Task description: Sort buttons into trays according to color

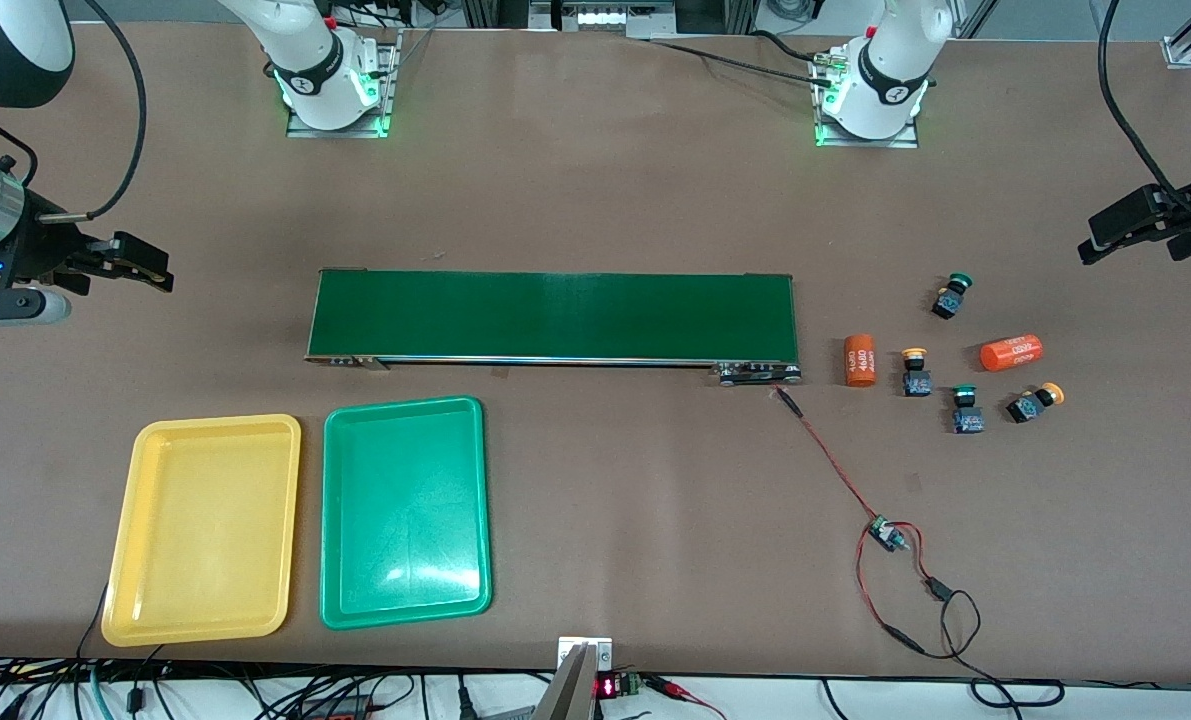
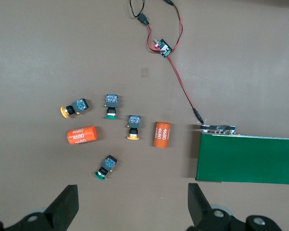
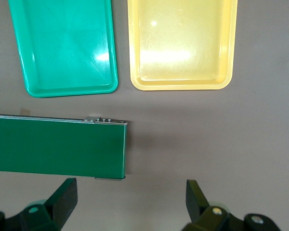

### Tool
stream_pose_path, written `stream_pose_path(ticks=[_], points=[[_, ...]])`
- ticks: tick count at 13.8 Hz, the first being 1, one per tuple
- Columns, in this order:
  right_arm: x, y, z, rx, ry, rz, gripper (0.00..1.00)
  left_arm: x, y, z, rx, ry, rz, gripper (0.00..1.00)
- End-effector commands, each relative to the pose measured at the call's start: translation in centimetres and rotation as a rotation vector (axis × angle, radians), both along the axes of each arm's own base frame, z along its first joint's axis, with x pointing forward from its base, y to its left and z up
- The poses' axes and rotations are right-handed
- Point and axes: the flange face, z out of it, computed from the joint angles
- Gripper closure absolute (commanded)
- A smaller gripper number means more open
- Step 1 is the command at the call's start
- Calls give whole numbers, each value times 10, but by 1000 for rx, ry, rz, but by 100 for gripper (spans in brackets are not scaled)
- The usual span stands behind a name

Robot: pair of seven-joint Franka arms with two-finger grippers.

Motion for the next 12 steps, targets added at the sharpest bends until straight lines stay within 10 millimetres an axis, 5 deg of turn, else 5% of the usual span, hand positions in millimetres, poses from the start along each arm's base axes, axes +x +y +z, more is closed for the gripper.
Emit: stream_pose_path(ticks=[1, 8, 12], points=[[-7, -2, 2, -11, -2, 2, 0, -1, -3, -4, 19, 3, -6, 0], [-5, 4, -1, -11, 4, -1, 0, 10, -7, -32, 14, 67, -2, 0], [-4, 7, -3, -11, 5, 4, 0, 42, -35, -109, -3, 197, -51, 0]])
